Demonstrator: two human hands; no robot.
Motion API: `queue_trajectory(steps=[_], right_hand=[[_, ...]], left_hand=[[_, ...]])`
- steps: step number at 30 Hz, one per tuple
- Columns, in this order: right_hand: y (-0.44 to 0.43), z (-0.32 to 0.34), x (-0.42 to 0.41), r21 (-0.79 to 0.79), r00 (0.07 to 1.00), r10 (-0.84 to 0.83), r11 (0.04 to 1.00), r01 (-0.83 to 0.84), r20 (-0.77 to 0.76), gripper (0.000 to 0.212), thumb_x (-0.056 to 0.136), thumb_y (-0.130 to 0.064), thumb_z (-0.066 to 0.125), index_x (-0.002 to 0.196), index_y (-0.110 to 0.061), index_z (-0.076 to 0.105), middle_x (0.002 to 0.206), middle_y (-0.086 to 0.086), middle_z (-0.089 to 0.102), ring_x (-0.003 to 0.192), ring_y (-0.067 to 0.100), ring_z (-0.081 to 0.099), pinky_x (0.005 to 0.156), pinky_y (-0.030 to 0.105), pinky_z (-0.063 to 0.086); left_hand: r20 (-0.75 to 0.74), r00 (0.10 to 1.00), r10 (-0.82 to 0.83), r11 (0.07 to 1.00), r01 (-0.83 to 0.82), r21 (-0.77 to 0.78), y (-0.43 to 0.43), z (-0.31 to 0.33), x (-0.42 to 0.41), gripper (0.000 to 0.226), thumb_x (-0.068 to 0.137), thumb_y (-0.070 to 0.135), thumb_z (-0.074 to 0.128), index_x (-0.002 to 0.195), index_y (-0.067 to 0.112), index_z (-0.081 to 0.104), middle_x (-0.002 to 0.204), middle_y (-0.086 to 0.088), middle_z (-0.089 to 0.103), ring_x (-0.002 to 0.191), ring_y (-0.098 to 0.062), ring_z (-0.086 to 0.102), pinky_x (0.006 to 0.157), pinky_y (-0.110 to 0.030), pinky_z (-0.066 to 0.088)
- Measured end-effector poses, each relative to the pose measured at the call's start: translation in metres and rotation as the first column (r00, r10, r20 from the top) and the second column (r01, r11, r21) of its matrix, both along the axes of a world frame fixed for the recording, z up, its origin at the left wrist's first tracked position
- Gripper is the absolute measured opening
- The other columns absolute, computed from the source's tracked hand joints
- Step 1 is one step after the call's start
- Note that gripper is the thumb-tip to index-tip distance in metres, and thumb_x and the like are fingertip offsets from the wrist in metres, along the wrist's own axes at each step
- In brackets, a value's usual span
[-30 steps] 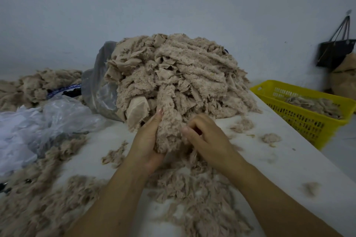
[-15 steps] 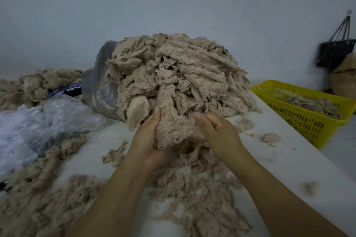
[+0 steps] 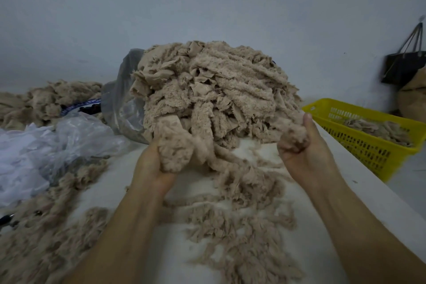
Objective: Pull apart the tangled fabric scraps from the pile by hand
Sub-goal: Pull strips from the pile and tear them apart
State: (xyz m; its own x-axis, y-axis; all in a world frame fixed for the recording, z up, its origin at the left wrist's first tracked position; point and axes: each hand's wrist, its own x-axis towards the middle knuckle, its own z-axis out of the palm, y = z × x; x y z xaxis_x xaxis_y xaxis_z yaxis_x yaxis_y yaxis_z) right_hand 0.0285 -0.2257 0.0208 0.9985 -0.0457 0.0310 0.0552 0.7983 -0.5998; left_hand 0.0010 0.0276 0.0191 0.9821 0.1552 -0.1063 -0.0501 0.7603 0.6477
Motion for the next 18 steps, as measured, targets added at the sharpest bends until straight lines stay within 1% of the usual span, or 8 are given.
queue_trajectory(steps=[2,5,8,10,11,14,16,18], right_hand=[[0.000,-0.006,-0.002,-0.305,1.000,0.002,0.952,-0.004,-0.007,0.010,0.091,-0.033,0.067,0.090,-0.023,0.067,0.051,-0.006,0.048,0.045,0.008,0.042,0.048,0.023,0.042],[0.025,-0.017,-0.015,-0.799,0.955,0.230,0.601,0.010,0.185,0.027,0.094,-0.033,0.063,0.067,-0.029,0.062,0.064,-0.007,0.065,0.054,0.007,0.060,0.058,0.020,0.049],[0.036,-0.018,-0.021,-0.922,0.922,0.326,0.379,0.074,0.208,0.031,0.084,-0.065,0.054,0.076,-0.036,0.062,0.078,-0.024,0.060,0.067,-0.007,0.058,0.065,0.011,0.043],[0.039,-0.020,-0.020,-0.900,0.942,0.286,0.434,0.035,0.174,0.049,0.077,-0.080,0.046,0.085,-0.037,0.069,0.091,-0.021,0.066,0.085,-0.003,0.063,0.082,0.024,0.048],[0.041,-0.020,-0.021,-0.878,0.942,0.305,0.477,-0.022,0.142,0.055,0.075,-0.084,0.046,0.092,-0.038,0.071,0.100,-0.017,0.069,0.094,0.003,0.064,0.092,0.034,0.049],[0.050,-0.022,-0.026,-0.781,0.911,0.403,0.596,-0.187,0.090,0.072,0.073,-0.078,0.064,0.127,-0.030,0.065,0.130,-0.004,0.065,0.123,0.015,0.058,0.111,0.047,0.040],[0.050,-0.024,-0.022,-0.715,0.930,0.357,0.673,-0.191,0.088,0.066,0.070,-0.070,0.074,0.121,-0.028,0.070,0.122,-0.005,0.070,0.118,0.012,0.063,0.102,0.036,0.049],[0.047,-0.020,-0.022,-0.672,0.934,0.336,0.721,-0.171,0.124,0.032,0.083,-0.056,0.069,0.108,-0.038,0.075,0.114,-0.010,0.073,0.110,0.008,0.066,0.086,0.023,0.054]], left_hand=[[-0.023,1.000,0.016,1.000,-0.016,0.022,-0.008,-0.004,0.000,0.022,0.103,0.025,0.049,0.099,0.010,0.065,0.076,-0.006,0.076,0.066,-0.015,0.074,0.057,-0.029,0.060],[0.011,0.999,-0.049,0.999,0.048,0.016,-0.034,-0.004,-0.004,0.026,0.098,0.029,0.052,0.109,0.010,0.066,0.099,-0.009,0.078,0.086,-0.019,0.076,0.063,-0.032,0.061],[0.118,0.993,-0.024,0.988,0.005,0.157,-0.034,-0.005,-0.007,0.044,0.091,0.024,0.057,0.131,0.006,0.057,0.123,-0.011,0.070,0.111,-0.022,0.069,0.084,-0.033,0.059],[0.186,0.982,0.010,0.919,-0.082,0.385,-0.037,-0.007,-0.009,0.031,0.097,0.013,0.056,0.127,0.011,0.060,0.121,-0.008,0.069,0.113,-0.023,0.065,0.095,-0.036,0.052],[0.223,0.974,0.034,0.804,-0.159,0.573,-0.040,-0.009,-0.011,0.023,0.099,0.008,0.054,0.115,0.018,0.065,0.112,-0.003,0.070,0.106,-0.022,0.065,0.093,-0.034,0.051],[0.387,0.908,-0.159,0.254,-0.341,0.905,-0.052,-0.018,-0.017,0.032,0.095,0.007,0.049,0.089,0.032,0.067,0.107,0.001,0.059,0.101,-0.019,0.057,0.088,-0.013,0.043],[0.342,0.882,-0.325,0.139,-0.313,0.939,-0.056,-0.024,-0.018,0.037,0.094,0.013,0.047,0.100,0.042,0.069,0.131,-0.004,0.050,0.127,-0.025,0.045,0.098,-0.009,0.033],[0.346,0.847,-0.404,0.134,-0.320,0.938,-0.056,-0.027,-0.017,0.048,0.092,0.021,0.044,0.097,0.065,0.062,0.158,0.014,0.029,0.148,-0.008,0.019,0.113,-0.020,0.022]])
